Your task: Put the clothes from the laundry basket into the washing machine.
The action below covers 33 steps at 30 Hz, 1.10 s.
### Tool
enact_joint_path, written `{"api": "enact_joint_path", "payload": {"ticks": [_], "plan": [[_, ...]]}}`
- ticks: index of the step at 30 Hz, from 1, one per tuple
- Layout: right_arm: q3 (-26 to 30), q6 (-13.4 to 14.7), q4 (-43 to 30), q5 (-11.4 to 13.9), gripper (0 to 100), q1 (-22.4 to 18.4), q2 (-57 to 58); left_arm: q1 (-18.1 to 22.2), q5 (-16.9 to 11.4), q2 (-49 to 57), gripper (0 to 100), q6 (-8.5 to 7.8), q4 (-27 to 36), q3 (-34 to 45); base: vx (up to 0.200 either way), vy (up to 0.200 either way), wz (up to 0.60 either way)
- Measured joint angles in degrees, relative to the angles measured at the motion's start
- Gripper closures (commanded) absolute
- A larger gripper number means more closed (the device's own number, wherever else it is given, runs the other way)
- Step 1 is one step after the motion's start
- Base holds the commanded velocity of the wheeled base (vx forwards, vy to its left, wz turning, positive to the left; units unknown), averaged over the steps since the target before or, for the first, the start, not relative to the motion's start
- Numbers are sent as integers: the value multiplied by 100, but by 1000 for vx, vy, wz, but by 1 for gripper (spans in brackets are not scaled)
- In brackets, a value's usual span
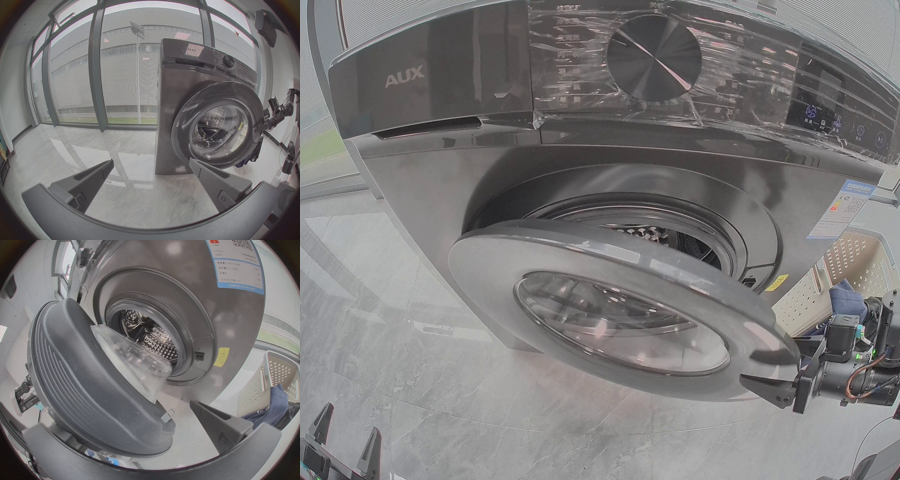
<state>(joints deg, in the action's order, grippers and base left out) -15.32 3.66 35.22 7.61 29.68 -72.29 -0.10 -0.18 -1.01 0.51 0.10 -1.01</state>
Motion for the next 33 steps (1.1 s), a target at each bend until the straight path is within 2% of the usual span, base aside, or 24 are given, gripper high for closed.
{"api": "enact_joint_path", "payload": {"ticks": [6, 15, 18, 21, 26, 30, 33], "plan": [[2, 6, 35, -17, 0, 261, -190, 0, 0, -2, 0, 15, -2, 0, -33, 0, 0], [756, -2, -108, 33, 0, 335, 313, 0, -6, -2, 0, 9, 1, 0, 0, 0, 0], [963, -16, -455, 11, 0, 256, 514, 0, -6, -2, 0, 4, 0, 0, 0, 0, 0], [1056, -29, -772, -4, 0, 52, 652, 0, -6, -2, 0, 4, 0, 0, 0, 0, 0], [965, -117, -976, -13, 0, -614, 680, 0, -6, 0, 0, 6, 0, 0, 0, 0, 0], [555, -148, -1005, -15, 0, -1026, 488, 0, -9, 0, 0, 6, 0, 0, 0, 0, 0], [133, -145, -1005, -30, 0, -1175, 236, 0, -9, 0, 0, 4, 0, 0, -200, 0, 0]]}}
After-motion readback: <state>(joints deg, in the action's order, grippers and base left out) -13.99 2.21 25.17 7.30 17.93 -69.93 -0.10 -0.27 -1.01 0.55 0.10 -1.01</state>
